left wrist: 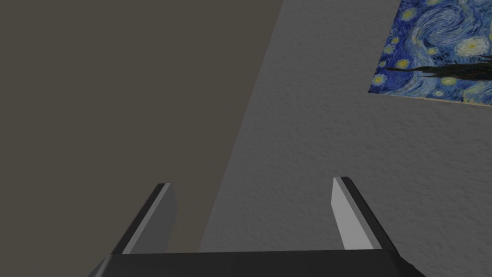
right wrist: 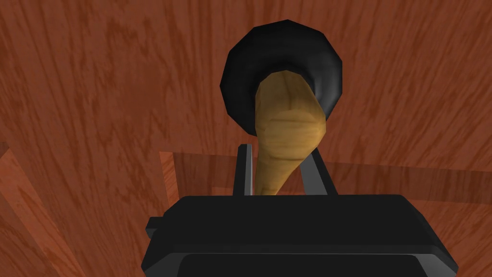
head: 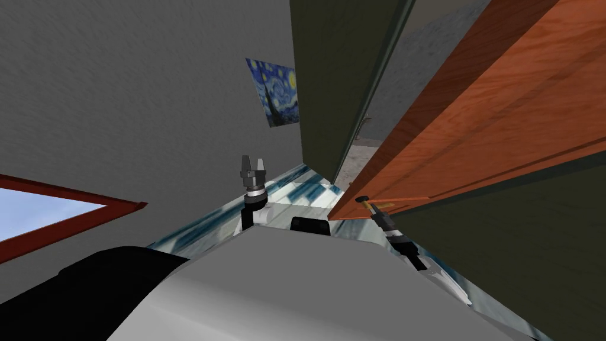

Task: Pull the door open

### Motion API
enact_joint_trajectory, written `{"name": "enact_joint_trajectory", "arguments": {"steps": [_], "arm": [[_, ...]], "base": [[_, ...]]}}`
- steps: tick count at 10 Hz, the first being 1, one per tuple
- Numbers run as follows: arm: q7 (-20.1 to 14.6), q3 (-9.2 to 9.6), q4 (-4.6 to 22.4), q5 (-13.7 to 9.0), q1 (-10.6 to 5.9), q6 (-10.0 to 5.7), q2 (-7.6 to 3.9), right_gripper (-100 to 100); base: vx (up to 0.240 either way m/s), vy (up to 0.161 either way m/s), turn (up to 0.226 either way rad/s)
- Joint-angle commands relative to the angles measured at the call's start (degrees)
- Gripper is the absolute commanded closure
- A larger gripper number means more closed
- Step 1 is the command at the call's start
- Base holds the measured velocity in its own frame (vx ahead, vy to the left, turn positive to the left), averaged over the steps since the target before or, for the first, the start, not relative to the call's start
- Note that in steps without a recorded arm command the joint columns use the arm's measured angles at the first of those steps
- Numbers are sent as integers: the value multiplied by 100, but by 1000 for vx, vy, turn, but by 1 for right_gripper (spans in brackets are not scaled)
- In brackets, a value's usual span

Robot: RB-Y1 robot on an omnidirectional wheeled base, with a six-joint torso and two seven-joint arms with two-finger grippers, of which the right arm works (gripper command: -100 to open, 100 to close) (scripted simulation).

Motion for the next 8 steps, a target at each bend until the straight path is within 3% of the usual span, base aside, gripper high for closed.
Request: {"name": "enact_joint_trajectory", "arguments": {"steps": [1,8], "arm": [[12,-37,58,6,-21,-69,-39,100],[-4,-88,158,91,-17,-189,-34,100]], "base": [[-189,-98,126],[-164,-72,135]]}}
